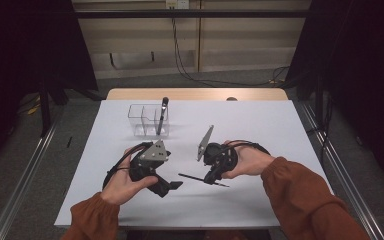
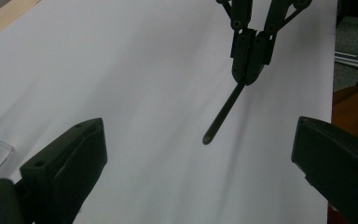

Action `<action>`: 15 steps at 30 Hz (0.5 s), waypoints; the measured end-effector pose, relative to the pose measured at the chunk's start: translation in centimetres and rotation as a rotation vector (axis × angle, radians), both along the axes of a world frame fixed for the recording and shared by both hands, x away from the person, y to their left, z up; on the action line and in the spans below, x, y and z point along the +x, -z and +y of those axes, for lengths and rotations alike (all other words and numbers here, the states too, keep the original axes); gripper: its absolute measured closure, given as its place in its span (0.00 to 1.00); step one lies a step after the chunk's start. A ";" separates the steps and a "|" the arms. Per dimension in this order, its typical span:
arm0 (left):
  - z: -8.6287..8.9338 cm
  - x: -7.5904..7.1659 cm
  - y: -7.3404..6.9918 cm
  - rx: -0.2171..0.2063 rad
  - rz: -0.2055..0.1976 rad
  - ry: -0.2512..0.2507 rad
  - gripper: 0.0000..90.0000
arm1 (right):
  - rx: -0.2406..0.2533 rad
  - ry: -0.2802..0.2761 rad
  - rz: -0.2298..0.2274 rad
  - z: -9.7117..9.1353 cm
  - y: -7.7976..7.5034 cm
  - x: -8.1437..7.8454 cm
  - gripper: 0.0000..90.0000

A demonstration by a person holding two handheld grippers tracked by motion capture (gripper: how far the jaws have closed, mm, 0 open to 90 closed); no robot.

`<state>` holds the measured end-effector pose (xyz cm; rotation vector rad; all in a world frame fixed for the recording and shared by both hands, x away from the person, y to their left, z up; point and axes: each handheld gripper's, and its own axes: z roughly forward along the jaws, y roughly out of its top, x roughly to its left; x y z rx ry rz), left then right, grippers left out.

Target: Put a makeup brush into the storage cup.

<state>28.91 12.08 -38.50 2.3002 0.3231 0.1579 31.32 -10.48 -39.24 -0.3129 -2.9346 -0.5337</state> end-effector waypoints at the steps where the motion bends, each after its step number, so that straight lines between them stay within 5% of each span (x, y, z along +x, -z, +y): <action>1: -0.2 0.0 0.1 0.010 0.008 0.009 0.05 | -0.012 0.002 -0.001 0.0 0.0 0.0 0.96; 15: -1.9 0.7 1.5 0.116 0.083 0.111 0.10 | -0.072 -0.047 0.027 0.4 0.6 -0.1 0.96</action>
